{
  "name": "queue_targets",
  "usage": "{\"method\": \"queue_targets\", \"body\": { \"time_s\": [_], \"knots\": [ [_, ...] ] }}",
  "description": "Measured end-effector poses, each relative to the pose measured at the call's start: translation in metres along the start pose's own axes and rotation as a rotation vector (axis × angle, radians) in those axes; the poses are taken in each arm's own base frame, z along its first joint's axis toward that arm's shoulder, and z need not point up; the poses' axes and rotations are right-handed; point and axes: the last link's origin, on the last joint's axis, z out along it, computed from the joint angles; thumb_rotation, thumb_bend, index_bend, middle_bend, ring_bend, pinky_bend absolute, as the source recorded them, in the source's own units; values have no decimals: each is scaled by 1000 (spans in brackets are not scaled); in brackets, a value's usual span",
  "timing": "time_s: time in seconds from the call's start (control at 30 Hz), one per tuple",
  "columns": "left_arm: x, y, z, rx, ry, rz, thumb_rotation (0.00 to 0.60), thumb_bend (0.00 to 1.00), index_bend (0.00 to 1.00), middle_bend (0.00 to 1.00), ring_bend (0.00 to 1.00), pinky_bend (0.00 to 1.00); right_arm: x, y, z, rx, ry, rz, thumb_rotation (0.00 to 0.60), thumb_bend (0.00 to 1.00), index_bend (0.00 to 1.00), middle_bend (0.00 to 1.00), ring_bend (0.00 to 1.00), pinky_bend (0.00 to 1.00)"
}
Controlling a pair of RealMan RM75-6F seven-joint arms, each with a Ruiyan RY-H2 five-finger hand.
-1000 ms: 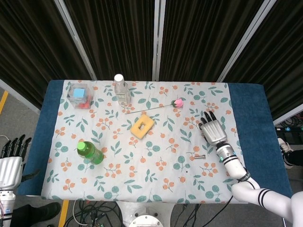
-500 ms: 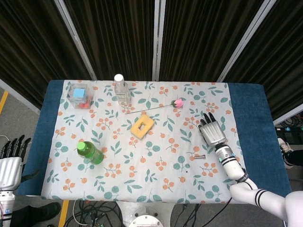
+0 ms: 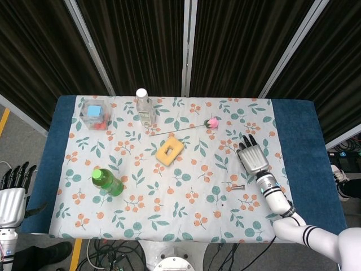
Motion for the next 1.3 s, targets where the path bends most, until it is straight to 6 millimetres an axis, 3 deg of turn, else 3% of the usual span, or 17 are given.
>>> {"method": "queue_targets", "body": {
  "time_s": [0.33,0.6,0.87,1.17,1.3],
  "knots": [
    [1,0,-1,2,4,1,600,0,90,0,0,0,9,1,-8,6,30,72,600,367,572,268,0,0],
    [2,2,0,-5,9,5,600,0,90,0,0,0,30,-1,-18,41,54,279,600,366,582,269,0,0],
    [2,1,-1,-1,6,5,600,0,89,0,0,0,37,-13,-5,61,40,407,600,366,584,269,0,0],
    [1,0,-2,2,1,3,600,0,90,0,0,0,36,-24,5,73,42,398,600,365,578,257,0,0],
    [0,0,-2,3,2,2,600,0,90,0,0,0,34,-28,6,80,36,388,600,365,519,241,0,0]
  ]
}}
